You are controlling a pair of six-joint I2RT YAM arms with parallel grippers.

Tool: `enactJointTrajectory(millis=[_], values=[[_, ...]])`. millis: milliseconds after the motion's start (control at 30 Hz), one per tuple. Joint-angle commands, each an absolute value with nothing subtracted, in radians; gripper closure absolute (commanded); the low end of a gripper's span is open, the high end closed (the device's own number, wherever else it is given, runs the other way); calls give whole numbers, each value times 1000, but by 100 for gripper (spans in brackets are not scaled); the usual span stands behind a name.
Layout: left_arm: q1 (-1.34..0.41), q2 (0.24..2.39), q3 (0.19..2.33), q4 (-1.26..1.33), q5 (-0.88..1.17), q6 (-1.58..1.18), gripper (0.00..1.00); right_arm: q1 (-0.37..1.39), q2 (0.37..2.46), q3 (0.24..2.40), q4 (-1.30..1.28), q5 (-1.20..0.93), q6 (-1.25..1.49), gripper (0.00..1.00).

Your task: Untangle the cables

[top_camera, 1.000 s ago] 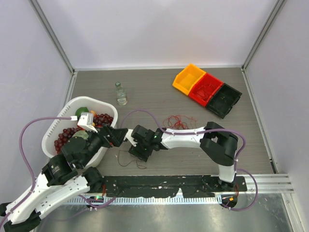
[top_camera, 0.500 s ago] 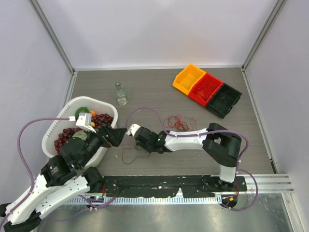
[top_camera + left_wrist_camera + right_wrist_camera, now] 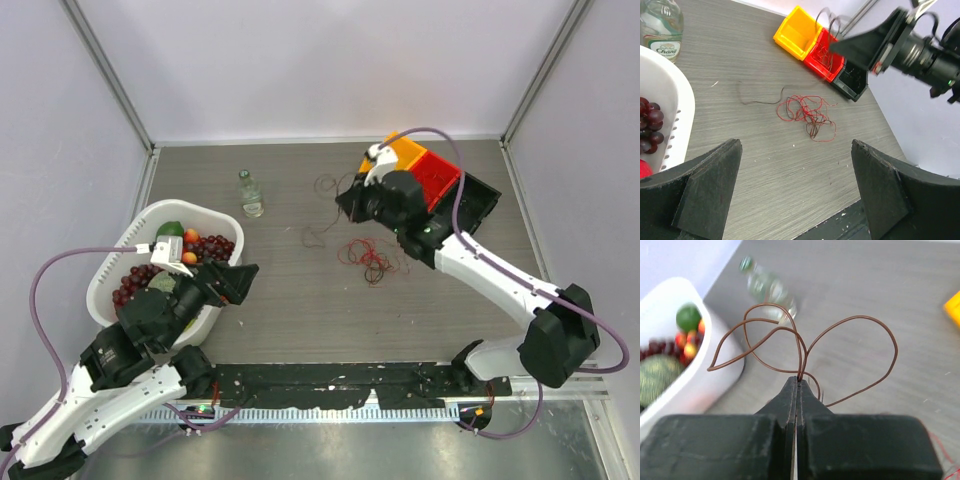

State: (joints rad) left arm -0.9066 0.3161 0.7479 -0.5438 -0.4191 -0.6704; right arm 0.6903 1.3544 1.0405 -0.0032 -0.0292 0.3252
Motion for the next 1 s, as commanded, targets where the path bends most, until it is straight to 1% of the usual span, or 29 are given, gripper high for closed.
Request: enactJointTrajectory(millis=[0,33,67,133,200,233,300,400,500,667,800,967], values=[[-903,325,764,-505,-423,-653,5,603,1367,1164,35,105,428,99],[-902,330,764,-505,-417,-655,5,588,1390,1192,6,238,419,99],[-902,337,765,-506,-413,-653,5,580,1403,1237,-21,299,408,99],[-903,351,772,-512,-402,-655,5,566,1477,1319,-58,519,355,99],[-904,364,776,-518,-393,-661,5,552,1517,1362,-51,633,286,99],[-900,367,778,-520,-388,-664,5,542,1526,1368,-23,649,252,99],[-902,373,778,-519,-382,-667,5,493,1555,1402,-6,603,247,99],[-902,383,781,-509,-380,-666,5,419,1595,1491,-9,487,281,99],[-902,409,791,-502,-379,-650,5,391,1620,1600,-17,454,282,99],[-902,449,802,-473,-361,-641,5,354,1696,1739,-20,503,204,99],[-904,463,804,-460,-347,-649,5,350,1785,1850,-18,601,86,99],[-903,466,801,-463,-344,-657,5,342,1909,1871,64,626,-20,99]])
